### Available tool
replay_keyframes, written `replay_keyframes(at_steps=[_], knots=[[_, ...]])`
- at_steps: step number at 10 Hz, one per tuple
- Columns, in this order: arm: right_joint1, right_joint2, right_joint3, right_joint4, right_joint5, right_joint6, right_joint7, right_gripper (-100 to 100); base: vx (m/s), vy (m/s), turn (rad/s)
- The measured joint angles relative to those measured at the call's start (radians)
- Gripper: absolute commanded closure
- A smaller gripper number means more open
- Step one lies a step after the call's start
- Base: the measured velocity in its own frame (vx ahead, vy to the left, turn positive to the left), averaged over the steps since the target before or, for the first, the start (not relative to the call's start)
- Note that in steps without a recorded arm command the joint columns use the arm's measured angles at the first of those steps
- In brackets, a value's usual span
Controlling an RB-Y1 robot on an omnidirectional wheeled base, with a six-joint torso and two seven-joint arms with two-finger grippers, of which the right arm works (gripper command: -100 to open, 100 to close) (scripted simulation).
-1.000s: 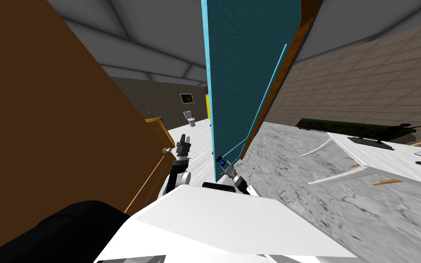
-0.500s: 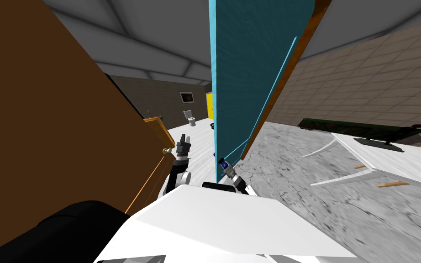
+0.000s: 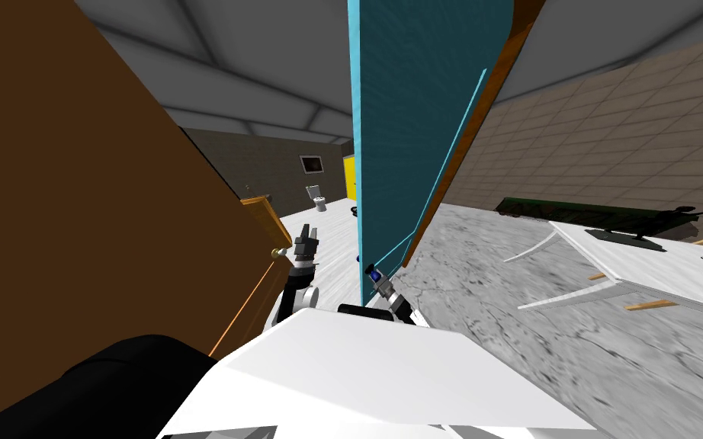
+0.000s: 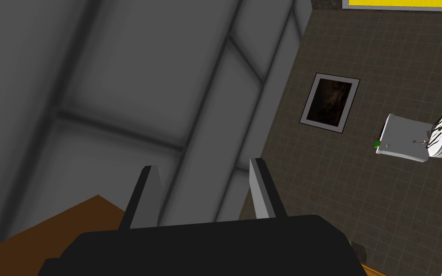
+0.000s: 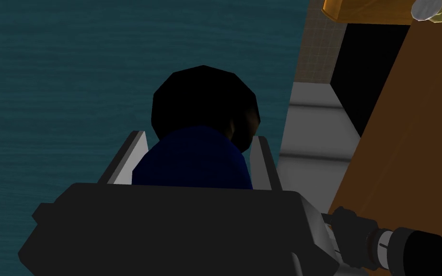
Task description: Push the door open
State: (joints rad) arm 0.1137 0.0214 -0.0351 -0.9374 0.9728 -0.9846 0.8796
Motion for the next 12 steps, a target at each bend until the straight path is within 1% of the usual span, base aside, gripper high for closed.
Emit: replay_keyframes(at_steps=[4, 7, 9, 10, 12], knots=[[-0.006, -0.015, 0.018, 0.013, -0.029, 0.005, -0.096, 100, 0.023, 0.029, -0.022], [-0.019, -0.022, 0.028, 0.035, -0.050, 0.007, -0.156, 100, 0.023, 0.020, -0.021], [-0.011, -0.028, 0.041, 0.027, -0.063, 0.011, -0.203, 100, 0.022, 0.029, -0.025], [-0.016, -0.032, 0.046, 0.035, -0.072, 0.011, -0.229, 100, 0.028, 0.030, -0.017], [-0.018, -0.035, 0.054, 0.036, -0.082, 0.017, -0.270, 100, 0.024, 0.029, -0.025]])
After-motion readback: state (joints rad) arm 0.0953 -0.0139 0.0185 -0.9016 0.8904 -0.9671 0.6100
